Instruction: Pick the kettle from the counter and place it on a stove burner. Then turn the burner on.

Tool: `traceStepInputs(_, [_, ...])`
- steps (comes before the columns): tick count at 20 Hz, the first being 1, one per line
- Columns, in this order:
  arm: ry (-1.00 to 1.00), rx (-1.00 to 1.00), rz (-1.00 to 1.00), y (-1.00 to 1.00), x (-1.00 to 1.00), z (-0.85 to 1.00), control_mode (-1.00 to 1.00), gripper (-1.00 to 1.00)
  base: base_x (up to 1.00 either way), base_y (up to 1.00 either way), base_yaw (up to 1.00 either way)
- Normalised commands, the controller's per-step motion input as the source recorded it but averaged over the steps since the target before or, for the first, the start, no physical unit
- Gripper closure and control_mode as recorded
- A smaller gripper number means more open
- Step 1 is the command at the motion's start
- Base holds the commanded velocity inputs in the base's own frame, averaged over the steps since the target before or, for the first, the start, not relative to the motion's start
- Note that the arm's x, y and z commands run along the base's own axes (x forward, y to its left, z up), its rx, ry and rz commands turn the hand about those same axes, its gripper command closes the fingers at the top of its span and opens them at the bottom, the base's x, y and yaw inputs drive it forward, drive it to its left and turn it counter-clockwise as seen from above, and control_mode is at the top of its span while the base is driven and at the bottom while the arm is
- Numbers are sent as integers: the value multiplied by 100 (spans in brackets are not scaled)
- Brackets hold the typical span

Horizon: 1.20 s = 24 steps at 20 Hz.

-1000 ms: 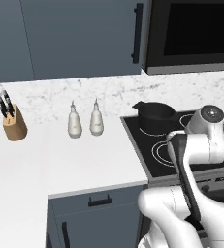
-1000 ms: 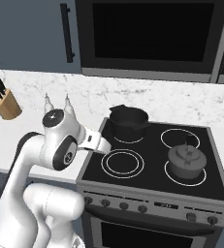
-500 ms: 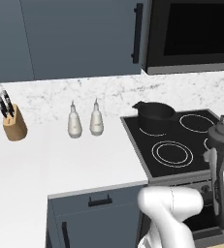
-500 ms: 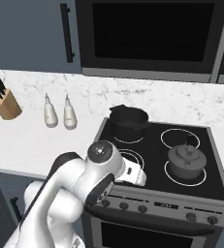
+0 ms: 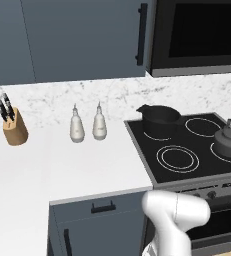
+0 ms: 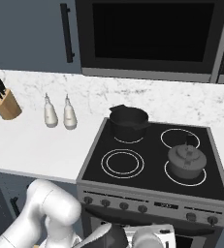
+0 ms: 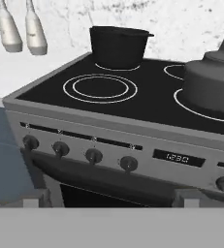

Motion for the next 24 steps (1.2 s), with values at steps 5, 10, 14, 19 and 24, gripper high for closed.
traceStepInputs(5, [-41,-6,7,4,29,-48,-100,-100,0,0,0])
traceStepInputs(10, [-8,-1,0,12,70,-24,-100,-100,0,0,0])
traceStepInputs(14, [0,5,0,0,38,-19,-100,-100,0,0,0])
traceStepInputs(19, [0,9,0,0,37,-15,-100,-100,0,0,0])
traceStepInputs(24, [-1,7,0,0,37,-14,-100,-100,0,0,0])
